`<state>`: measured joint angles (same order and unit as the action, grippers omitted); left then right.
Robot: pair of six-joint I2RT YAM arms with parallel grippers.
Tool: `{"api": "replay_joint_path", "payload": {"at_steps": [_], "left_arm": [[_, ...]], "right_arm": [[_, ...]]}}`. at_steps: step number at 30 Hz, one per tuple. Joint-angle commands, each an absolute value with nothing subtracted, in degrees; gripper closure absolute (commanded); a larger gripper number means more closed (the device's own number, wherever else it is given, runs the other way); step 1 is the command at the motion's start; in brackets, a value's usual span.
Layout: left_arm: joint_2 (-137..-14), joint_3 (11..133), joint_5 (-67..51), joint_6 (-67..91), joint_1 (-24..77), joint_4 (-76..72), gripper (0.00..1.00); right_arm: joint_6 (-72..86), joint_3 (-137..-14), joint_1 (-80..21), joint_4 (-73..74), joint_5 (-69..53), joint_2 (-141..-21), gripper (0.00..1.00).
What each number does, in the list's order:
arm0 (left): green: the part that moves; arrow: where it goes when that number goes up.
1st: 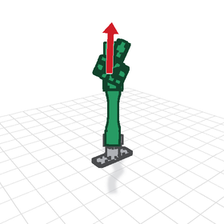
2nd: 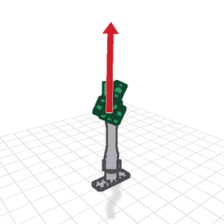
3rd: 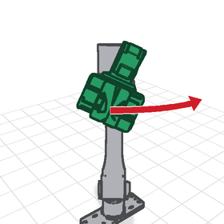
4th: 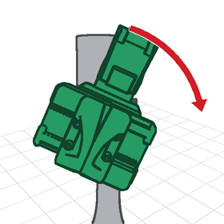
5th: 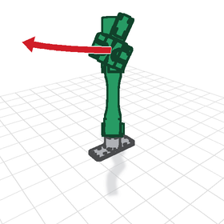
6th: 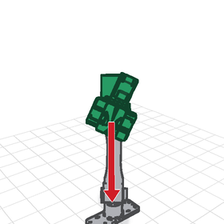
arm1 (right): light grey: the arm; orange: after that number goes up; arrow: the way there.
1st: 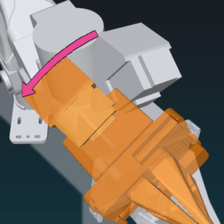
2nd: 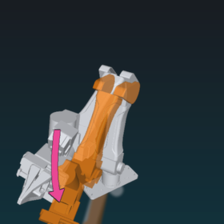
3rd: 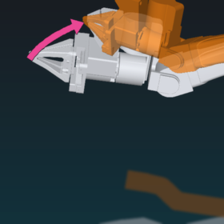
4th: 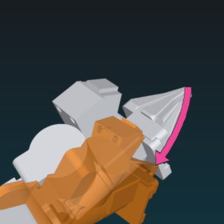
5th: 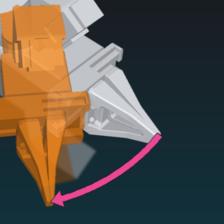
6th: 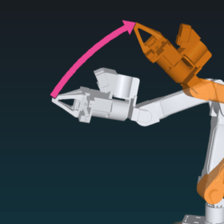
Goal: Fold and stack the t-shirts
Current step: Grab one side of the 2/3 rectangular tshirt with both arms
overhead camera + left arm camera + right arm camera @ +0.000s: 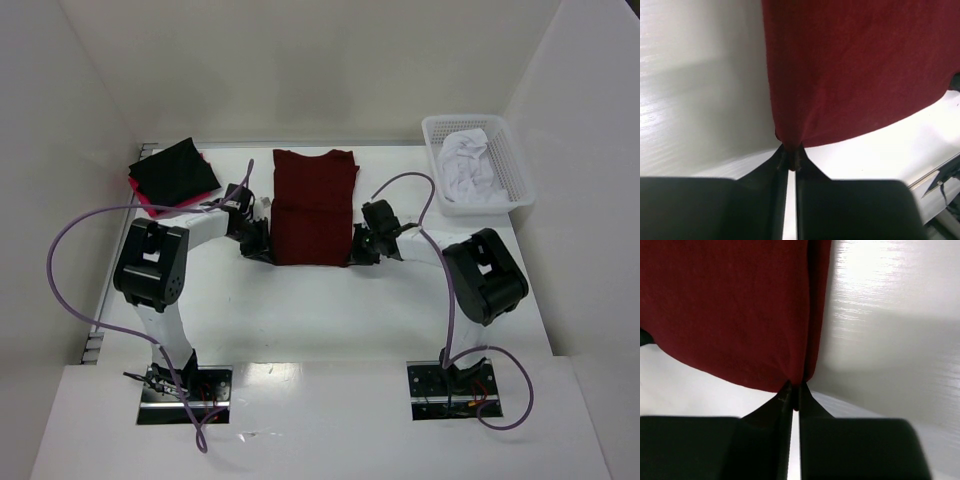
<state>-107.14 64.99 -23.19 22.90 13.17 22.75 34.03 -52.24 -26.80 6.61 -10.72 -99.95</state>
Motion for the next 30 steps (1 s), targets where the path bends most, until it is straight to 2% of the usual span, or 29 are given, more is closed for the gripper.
{"api": "replay_joint_path", "payload": {"at_steps": [1, 3, 15, 25, 30], "left_arm": [[-107.67, 65.39, -21.84, 23.25, 12.92, 22.15, 0.94], [-107.1, 64.78, -21.1, 23.55, 12.92, 22.15, 1.0], [-90.62, 56.71, -16.61, 29.85, 15.84, 28.58, 1.0], [-71.67, 52.21, -15.47, 36.87, 23.19, 39.08, 1.0], [-63.98, 53.94, -13.38, 40.34, 26.77, 44.3, 1.0]], "right_arm": [[34.54, -54.14, -27.51, 4.48, -10.11, -100.99, 0.97], [34.54, -53.31, -27.51, 4.48, -10.11, -100.64, 1.0], [36.71, -44.94, -31.4, 9.84, -8.44, -84.91, 1.0], [44.32, -41.31, -37.39, 17.77, -7.39, -66.99, 1.0], [45.35, -40.99, -39.29, 23.17, -4.91, -59.05, 1.0]]}}
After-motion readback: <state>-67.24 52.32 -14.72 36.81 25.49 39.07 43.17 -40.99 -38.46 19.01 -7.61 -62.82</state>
